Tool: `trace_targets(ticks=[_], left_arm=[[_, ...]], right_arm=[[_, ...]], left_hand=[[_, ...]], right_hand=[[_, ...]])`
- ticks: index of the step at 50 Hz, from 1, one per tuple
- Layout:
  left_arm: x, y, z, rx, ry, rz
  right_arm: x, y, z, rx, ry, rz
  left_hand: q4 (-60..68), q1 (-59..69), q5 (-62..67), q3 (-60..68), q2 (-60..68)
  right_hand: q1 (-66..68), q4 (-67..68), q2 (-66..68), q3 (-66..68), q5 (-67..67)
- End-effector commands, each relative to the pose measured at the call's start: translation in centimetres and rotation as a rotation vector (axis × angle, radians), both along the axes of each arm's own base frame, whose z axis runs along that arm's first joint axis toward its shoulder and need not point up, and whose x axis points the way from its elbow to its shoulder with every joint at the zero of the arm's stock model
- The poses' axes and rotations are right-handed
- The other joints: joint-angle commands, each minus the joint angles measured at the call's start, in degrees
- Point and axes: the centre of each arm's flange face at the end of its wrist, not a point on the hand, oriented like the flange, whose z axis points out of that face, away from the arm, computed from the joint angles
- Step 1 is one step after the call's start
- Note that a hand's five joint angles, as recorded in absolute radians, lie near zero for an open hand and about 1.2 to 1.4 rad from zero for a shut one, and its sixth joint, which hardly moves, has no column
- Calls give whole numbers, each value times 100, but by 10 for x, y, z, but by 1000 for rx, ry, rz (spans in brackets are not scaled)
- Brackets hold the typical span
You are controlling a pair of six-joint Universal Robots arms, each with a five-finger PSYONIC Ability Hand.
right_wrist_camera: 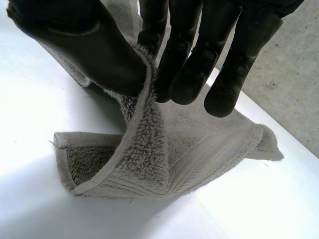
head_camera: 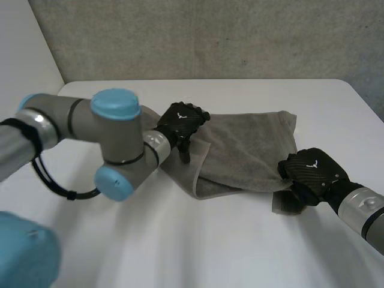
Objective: Fold the towel.
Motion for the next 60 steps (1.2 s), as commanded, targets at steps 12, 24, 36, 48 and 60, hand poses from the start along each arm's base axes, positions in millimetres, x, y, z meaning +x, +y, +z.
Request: trace_targets(ticks=[12,24,36,48,60], left_arm=[[-2,15,-41,151,-289,-135],[9,23,0,59,-281,-46],[48,46,38,-28,-180,110],[104,103,18,-47,-167,171],[129,129,-10,-1,-198,191]], right_arm=[[0,-1,-6,15,3,0],[1,0,-6,16,3,5],[1,1,-7,22,2,8],[2,2,-7,25,2,9],[2,3,-7,30,2,11]], left_hand=[[172,213,-871,166,170],[5859,5901,4816,5853,5858],[5827,5869,4784,5821,5826],[2681,2722,1638,2675,2679],[2596,2638,1553,2590,2595]], right_hand=[[347,354,333,352,236],[347,354,333,352,236],[347,354,333,352,236],[347,354,333,352,236],[347,354,333,352,236]])
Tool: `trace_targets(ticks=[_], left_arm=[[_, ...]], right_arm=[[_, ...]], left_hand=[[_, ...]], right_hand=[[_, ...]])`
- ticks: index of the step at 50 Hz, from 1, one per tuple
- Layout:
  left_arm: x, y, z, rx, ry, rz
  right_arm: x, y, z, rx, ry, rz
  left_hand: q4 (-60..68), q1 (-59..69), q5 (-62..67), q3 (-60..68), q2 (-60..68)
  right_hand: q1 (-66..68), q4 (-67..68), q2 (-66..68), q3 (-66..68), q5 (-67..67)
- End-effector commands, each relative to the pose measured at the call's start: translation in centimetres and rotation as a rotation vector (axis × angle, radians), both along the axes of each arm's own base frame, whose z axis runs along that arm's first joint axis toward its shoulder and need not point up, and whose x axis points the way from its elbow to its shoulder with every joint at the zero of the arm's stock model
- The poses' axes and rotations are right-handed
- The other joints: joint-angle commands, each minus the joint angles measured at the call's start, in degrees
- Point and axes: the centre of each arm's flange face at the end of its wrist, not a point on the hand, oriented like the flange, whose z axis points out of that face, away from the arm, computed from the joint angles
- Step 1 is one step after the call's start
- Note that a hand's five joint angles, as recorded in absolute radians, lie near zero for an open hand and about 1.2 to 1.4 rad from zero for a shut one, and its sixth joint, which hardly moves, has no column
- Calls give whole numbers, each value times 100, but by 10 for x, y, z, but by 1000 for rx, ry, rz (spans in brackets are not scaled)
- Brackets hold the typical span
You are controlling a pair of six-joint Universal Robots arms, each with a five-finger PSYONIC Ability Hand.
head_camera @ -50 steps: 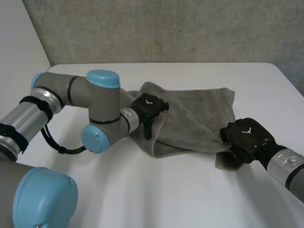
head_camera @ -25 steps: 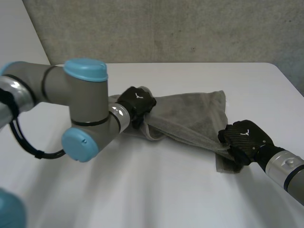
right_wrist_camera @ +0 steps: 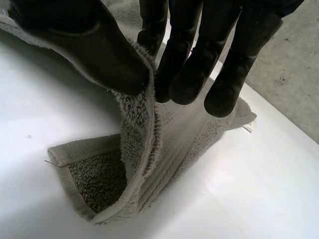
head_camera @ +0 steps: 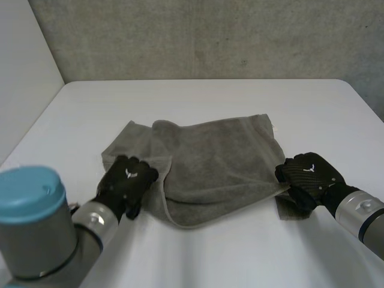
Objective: Fold the towel.
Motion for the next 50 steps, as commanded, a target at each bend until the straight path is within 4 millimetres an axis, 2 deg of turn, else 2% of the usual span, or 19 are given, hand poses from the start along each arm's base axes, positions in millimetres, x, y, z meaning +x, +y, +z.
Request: trace_targets(ticks=[1,5,7,8,10,12,16,19,21,30,33,35,36,37,38,40,46,50], left_arm=[[7,2,-5,-4,3,16],[3,-6,6,-41,25,18],[-4,-12,16,-82,43,2],[-4,-12,16,-82,43,2],[-13,-19,27,-121,59,-29],[-18,-23,31,-137,67,-55],[-32,-36,25,-130,44,-139],[-36,-38,22,-124,16,-171],[-38,-39,18,-115,-74,-229],[-37,-26,-1,-70,-294,-400],[-36,-25,-5,-80,-338,-422],[-35,-26,-5,-98,-362,-428],[-35,-26,-5,-98,-362,-428],[-36,-25,-3,-104,-359,-429],[-36,-25,-3,-104,-359,-429],[-36,-24,1,-113,-355,-427],[-35,-22,-3,-105,-366,-431],[-30,-23,-6,-95,-389,-395]], right_arm=[[0,0,0,1,0,1],[0,1,0,3,0,1],[0,1,0,4,0,1],[0,1,0,4,0,1],[0,1,0,3,0,3],[0,1,0,4,0,1],[0,1,0,4,0,0],[0,1,0,3,0,1],[0,1,0,4,0,1],[0,1,-2,9,1,1],[0,1,-2,9,1,1],[0,1,-2,10,1,1],[0,1,-2,10,1,1],[0,1,-2,10,1,1],[1,2,-2,10,1,3],[1,2,-2,10,1,3],[1,2,-2,10,1,4],[1,2,-2,13,1,4]], left_hand=[[-694,-642,-1631,-653,-639],[-744,-693,-1681,-704,-690],[-1947,-1896,-2884,-1907,-1893],[-1956,-1904,-2892,-1915,-1901],[-3764,-3713,-4701,-3724,-3710],[-4022,-3970,-4959,-3981,-3968],[-3690,-3638,-4627,-3649,-3636],[-3587,-3535,-4524,-3546,-3533],[-3369,-3318,-4306,-3329,-3315],[-3335,-3283,-4272,-3294,-3280],[-2628,-2577,-3565,-2588,-2574],[-1341,-1289,-2277,-1300,-1286],[-1333,-1281,-2270,-1292,-1279],[-484,-432,-1421,-443,-429],[-475,-424,-1412,-435,-421],[782,834,-155,823,837],[1106,1158,169,1147,1160],[1761,1813,824,1802,1816]], right_hand=[[347,354,332,355,213],[347,354,332,355,213],[347,354,332,355,213],[347,354,332,355,213],[347,354,332,355,213],[347,354,332,355,213],[347,354,332,355,213],[347,354,332,355,213],[347,354,332,355,213],[347,354,332,355,213],[347,354,332,355,213],[347,354,332,355,213],[347,354,332,355,213],[347,354,332,355,213],[347,354,332,355,213],[347,354,332,355,213],[347,354,332,355,213],[347,354,332,355,213]])
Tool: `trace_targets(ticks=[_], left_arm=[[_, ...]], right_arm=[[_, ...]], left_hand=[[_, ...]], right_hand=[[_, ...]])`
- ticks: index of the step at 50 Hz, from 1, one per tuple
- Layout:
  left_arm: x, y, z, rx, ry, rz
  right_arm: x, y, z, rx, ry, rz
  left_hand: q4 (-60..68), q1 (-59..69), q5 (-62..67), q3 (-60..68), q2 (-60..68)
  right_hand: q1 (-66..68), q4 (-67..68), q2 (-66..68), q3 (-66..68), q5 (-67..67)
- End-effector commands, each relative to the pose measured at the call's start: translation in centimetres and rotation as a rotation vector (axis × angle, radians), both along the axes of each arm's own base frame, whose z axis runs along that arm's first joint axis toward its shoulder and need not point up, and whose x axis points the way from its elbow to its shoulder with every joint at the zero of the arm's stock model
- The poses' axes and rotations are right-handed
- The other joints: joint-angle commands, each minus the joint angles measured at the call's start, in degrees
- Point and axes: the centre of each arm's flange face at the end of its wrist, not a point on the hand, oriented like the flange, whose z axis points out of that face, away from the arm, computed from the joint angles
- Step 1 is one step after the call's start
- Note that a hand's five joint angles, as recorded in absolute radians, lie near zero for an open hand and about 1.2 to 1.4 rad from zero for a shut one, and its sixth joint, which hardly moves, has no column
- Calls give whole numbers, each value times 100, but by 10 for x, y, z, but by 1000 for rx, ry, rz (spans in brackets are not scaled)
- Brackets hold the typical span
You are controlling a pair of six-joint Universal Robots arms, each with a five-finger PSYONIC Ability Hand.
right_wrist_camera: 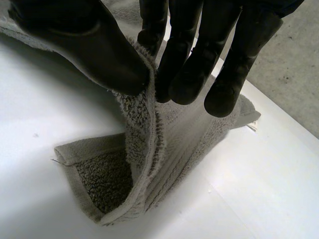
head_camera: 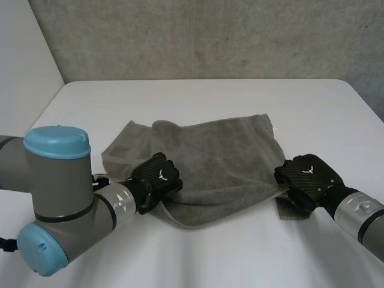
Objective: Fold the towel.
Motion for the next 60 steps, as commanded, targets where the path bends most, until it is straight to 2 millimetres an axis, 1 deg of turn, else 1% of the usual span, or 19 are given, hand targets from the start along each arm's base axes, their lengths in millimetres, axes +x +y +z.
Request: trace_targets(ticks=[1,2,4,10,13,15,19,22,25,27,32,33,36,38,45,47,53,57,60], left_arm=[[6,0,-5,2,-28,48],[6,0,-5,2,-28,48],[8,1,-8,1,-32,54],[9,3,-16,0,-33,53],[9,3,-20,-5,-32,56],[8,1,-14,-27,-17,57],[6,-3,-4,-69,4,65],[7,-6,23,-145,62,99],[11,-6,57,-228,145,155],[17,-3,95,-268,295,234],[33,9,155,-291,584,331],[33,9,155,-292,585,331],[44,17,180,-286,724,373],[53,13,181,-273,747,422],[63,3,141,-166,637,507],[59,-6,110,-83,567,531],[48,-33,64,16,472,565],[38,-58,62,-1,486,565],[26,-87,77,-61,536,554]], right_arm=[[0,1,0,3,0,1],[0,1,0,3,1,0],[0,1,0,3,1,1],[0,1,-1,4,2,-2],[0,1,-1,4,3,-2],[0,1,-1,4,3,-4],[-2,-3,1,-1,-1,-15],[-4,-7,11,-11,-17,-28],[-2,-4,37,-8,-38,-33],[-1,1,79,-12,-71,-33],[-1,-2,145,-137,-110,-26],[-1,-2,145,-137,-110,-26],[-1,0,197,-249,-108,-10],[-2,-2,203,-248,-97,-11],[6,-22,163,-137,72,53],[21,-24,135,-100,187,111],[51,-42,83,-66,384,97],[68,-60,74,-167,402,95],[83,-87,88,-358,350,55]], left_hand=[[-408,-394,-1369,-449,-365],[-410,-396,-1371,-451,-367],[-2934,-2920,-3895,-2975,-2891],[-3185,-3171,-4147,-3226,-3142],[-1739,-1725,-2700,-1780,-1696],[720,733,-242,678,763],[732,746,-230,691,775],[732,746,-230,691,775],[732,746,-230,691,775],[732,746,-230,691,775],[732,746,-230,691,775],[732,746,-230,691,775],[732,746,-230,691,775],[732,746,-230,691,775],[732,746,-230,691,775],[732,746,-230,691,775],[732,746,-230,691,775],[732,746,-230,691,775],[732,746,-230,691,775]], right_hand=[[347,353,332,355,213],[347,353,332,355,213],[347,353,332,355,213],[347,353,332,355,213],[347,353,332,355,213],[347,353,332,355,213],[347,353,332,355,213],[347,353,332,355,213],[347,353,332,355,213],[347,353,332,355,213],[347,353,332,355,213],[347,353,332,355,213],[347,353,332,355,213],[347,353,332,355,213],[347,353,332,355,213],[347,353,332,355,213],[347,353,332,355,213],[347,353,332,355,213],[347,353,332,355,213]])
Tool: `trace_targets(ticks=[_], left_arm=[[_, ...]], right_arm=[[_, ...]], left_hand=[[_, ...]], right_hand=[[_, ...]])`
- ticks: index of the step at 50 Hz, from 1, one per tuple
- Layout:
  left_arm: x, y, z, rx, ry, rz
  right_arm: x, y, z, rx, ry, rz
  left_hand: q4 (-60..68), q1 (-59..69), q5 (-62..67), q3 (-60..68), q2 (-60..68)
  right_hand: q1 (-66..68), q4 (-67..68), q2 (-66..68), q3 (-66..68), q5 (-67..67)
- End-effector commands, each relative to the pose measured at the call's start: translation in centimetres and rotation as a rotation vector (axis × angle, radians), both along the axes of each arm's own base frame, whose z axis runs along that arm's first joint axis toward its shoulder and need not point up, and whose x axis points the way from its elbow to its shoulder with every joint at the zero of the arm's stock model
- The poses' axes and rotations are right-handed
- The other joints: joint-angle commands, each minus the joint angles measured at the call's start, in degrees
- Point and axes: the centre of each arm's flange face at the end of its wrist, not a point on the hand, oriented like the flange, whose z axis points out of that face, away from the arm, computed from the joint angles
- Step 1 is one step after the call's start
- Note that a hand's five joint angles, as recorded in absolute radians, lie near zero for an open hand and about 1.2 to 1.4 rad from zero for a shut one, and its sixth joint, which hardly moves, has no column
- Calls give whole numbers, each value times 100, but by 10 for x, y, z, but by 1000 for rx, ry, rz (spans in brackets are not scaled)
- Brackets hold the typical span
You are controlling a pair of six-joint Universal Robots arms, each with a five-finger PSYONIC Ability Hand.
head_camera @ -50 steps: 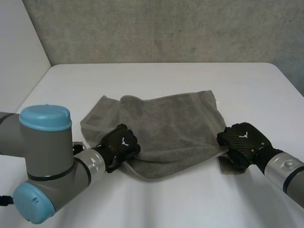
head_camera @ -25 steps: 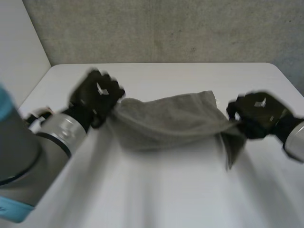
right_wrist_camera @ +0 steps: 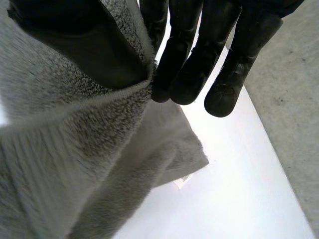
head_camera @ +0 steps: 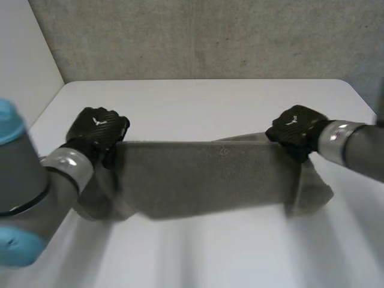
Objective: Fold the towel.
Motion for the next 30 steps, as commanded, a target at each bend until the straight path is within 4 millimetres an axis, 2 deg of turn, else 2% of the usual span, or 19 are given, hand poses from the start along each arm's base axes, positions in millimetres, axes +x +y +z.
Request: trace_targets(ticks=[1,2,4,5,6,7,8,10,14,16,18,19,21,23,24,26,27,29,30], left_arm=[[-26,-66,25,-136,60,12],[-26,-66,26,-137,60,12],[-32,-88,77,-309,149,34],[-32,-88,78,-310,150,34],[-32,-95,107,-416,205,57],[-30,-99,133,-519,261,85],[-30,-99,133,-520,261,86],[-28,-98,169,-680,355,126],[-22,-88,196,-793,419,140],[-20,-83,196,-803,426,140],[-18,-77,164,-727,378,135],[-18,-77,164,-726,378,135],[-16,-73,147,-684,356,134],[-14,-63,115,-620,317,116],[-14,-63,115,-619,316,115],[-12,-47,75,-540,262,73],[-11,-47,75,-539,262,73],[-10,-38,57,-505,240,48],[-7,-29,40,-471,219,26]], right_arm=[[37,-56,18,-392,-84,-10],[43,-69,37,-537,-144,-11],[49,-77,54,-684,-205,-7],[49,-77,54,-685,-206,-7],[55,-79,73,-823,-267,-1],[62,-71,101,-978,-337,25],[62,-71,101,-979,-337,25],[64,-47,147,-1189,-459,52],[62,-37,155,-1177,-494,98],[61,-37,150,-1122,-494,109],[61,-36,127,-942,-475,131],[61,-36,127,-941,-475,131],[62,-29,99,-753,-435,159],[63,-23,86,-667,-409,176],[63,-23,86,-666,-409,177],[61,-14,53,-506,-357,212],[61,-14,53,-505,-356,212],[55,-4,26,-371,-319,225],[55,-4,25,-370,-319,225]], left_hand=[[-641,-180,-1400,-840,-633],[-641,-180,-1400,-840,-633],[-641,-180,-1400,-840,-633],[-641,-180,-1400,-840,-633],[-641,-180,-1400,-840,-633],[-641,-180,-1400,-840,-633],[-641,-180,-1400,-840,-633],[-641,-180,-1400,-840,-633],[-641,-180,-1400,-840,-633],[-641,-180,-1400,-840,-633],[-641,-180,-1400,-840,-633],[-641,-180,-1400,-840,-633],[-641,-180,-1400,-840,-633],[-641,-180,-1400,-840,-633],[-641,-180,-1400,-840,-633],[-641,-180,-1400,-840,-633],[-641,-180,-1400,-840,-633],[-641,-180,-1400,-840,-633],[-641,-180,-1400,-840,-633]], right_hand=[[347,318,330,355,212],[347,318,330,355,212],[347,318,330,355,212],[347,318,330,355,212],[347,318,330,355,212],[347,318,330,355,212],[347,318,330,355,212],[347,318,330,355,212],[347,318,330,355,212],[347,318,330,355,212],[347,318,330,355,212],[347,318,330,355,212],[347,318,330,355,212],[347,318,330,355,212],[347,318,330,355,212],[347,318,330,355,212],[347,318,330,355,212],[347,318,330,355,212],[347,318,330,355,212]])
